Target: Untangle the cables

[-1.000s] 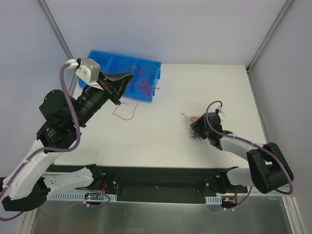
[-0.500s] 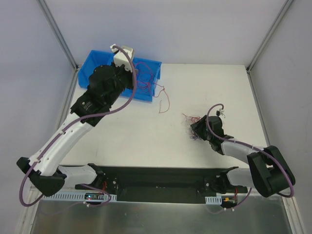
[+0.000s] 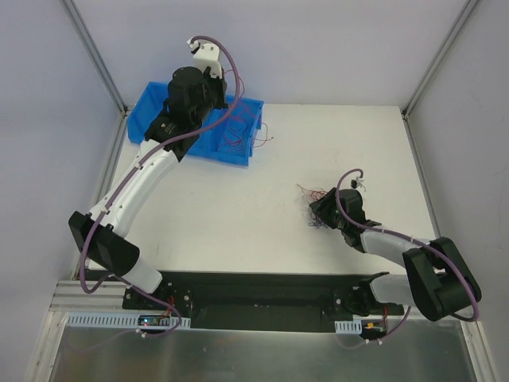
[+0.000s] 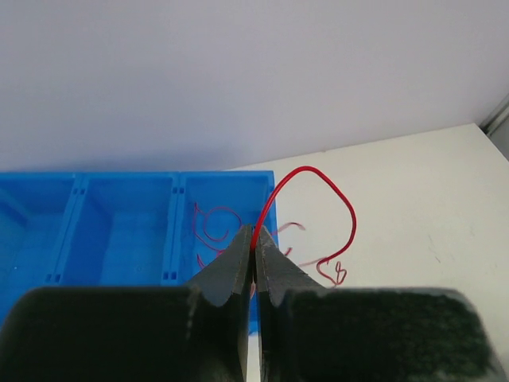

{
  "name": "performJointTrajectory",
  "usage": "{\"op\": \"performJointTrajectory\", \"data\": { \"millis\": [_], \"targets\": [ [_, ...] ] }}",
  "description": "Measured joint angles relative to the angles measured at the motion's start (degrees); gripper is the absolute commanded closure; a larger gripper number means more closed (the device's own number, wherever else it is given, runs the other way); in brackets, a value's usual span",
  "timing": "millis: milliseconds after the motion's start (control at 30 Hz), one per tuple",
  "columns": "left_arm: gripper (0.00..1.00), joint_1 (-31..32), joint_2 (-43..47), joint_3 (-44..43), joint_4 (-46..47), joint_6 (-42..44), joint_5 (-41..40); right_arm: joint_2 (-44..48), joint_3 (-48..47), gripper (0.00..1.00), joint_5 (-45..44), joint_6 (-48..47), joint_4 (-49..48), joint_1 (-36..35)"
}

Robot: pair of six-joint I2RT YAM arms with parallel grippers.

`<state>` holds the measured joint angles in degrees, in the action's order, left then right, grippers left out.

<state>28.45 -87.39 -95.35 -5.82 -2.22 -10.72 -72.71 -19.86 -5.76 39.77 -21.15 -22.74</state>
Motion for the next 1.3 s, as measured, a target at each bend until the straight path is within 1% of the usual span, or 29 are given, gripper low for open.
{"op": "performJointTrajectory", "data": {
  "millis": [133,233,333,567,767,967,1300],
  "targets": [
    [1.00,-1.6,-2.5,-4.6,0.9,0.3,0.5,-0.5,0.0,0.47,0.6,0.0,-0.7,0.1],
    [1.00,-2.0,-2.6,-6.7,1.2,1.6,1.2,-1.1,0.0,0.47,1.1,0.0,-1.5,0.2],
    [1.00,-2.1,-2.5,-8.4,4.5,3.5,2.4,-1.5,0.0,0.46,1.7,0.0,-2.1,0.3],
    [1.00,-2.3,-2.2,-7.8,8.6,5.8,3.1,-1.7,0.0,0.47,2.0,0.0,-2.4,0.3],
    [1.00,-4.5,-2.8,-4.8,10.3,5.0,3.5,-1.7,0.0,0.47,2.0,0.0,-2.4,0.3],
    [1.00,-7.3,-8.3,-4.8,11.7,3.1,3.9,-1.9,0.0,0.46,2.1,0.0,-2.6,0.3],
    [1.00,-8.3,-22.2,-4.8,11.4,-1.7,4.7,-2.1,0.0,0.47,2.3,0.0,-2.9,0.5]
  ]
}}
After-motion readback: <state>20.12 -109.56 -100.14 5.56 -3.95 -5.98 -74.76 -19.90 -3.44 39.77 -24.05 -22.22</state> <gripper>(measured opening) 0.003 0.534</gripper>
